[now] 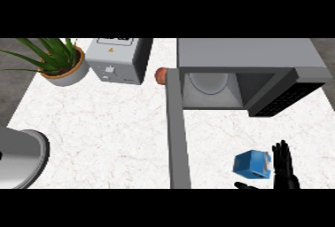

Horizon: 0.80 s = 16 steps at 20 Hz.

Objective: Pick up the milk, place it into the microwave and close the microwave

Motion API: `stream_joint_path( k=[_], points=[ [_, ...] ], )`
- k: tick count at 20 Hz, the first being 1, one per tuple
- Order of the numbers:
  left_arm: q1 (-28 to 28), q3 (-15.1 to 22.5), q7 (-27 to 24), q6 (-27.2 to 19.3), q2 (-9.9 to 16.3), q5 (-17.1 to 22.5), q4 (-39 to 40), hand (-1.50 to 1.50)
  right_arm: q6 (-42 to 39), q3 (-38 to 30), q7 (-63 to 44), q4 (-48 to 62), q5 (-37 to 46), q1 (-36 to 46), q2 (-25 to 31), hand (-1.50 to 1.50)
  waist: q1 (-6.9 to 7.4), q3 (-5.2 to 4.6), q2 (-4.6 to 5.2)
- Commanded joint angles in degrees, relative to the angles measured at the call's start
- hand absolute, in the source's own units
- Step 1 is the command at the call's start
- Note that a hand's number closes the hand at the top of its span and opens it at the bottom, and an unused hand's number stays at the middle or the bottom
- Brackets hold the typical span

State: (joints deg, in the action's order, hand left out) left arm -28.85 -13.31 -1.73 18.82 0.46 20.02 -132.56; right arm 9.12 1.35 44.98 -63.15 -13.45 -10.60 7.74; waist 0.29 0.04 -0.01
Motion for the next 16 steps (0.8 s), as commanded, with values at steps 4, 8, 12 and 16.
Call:
stream_joint_path(
  k=[4, 8, 12, 16],
  points=[
    [-0.95, -0.96, -0.11, 1.61, 0.01, 0.63, -0.04, -1.50, -14.98, 3.10, 8.02, 5.19, -1.69, 3.74, -0.53, 1.50, 0.26, 0.01, -0.04],
    [-0.45, 1.03, -0.22, 0.19, -0.42, -0.23, 0.60, -1.50, -1.52, 0.97, 9.14, 0.33, 2.97, 2.76, -1.82, 1.50, -0.18, -0.05, -0.07],
    [-2.71, -1.79, -2.44, 2.69, -0.43, 2.13, 0.31, -1.50, 5.42, -2.02, 8.98, 0.83, 3.20, 4.36, -4.17, 1.50, 0.11, -0.05, -0.08],
    [1.01, -4.41, 0.18, 2.98, 1.84, 5.11, 3.51, -1.50, 2.59, 1.68, 6.87, -9.84, 3.15, -0.80, -5.13, 1.50, -0.26, -0.07, -0.08]
  ],
)
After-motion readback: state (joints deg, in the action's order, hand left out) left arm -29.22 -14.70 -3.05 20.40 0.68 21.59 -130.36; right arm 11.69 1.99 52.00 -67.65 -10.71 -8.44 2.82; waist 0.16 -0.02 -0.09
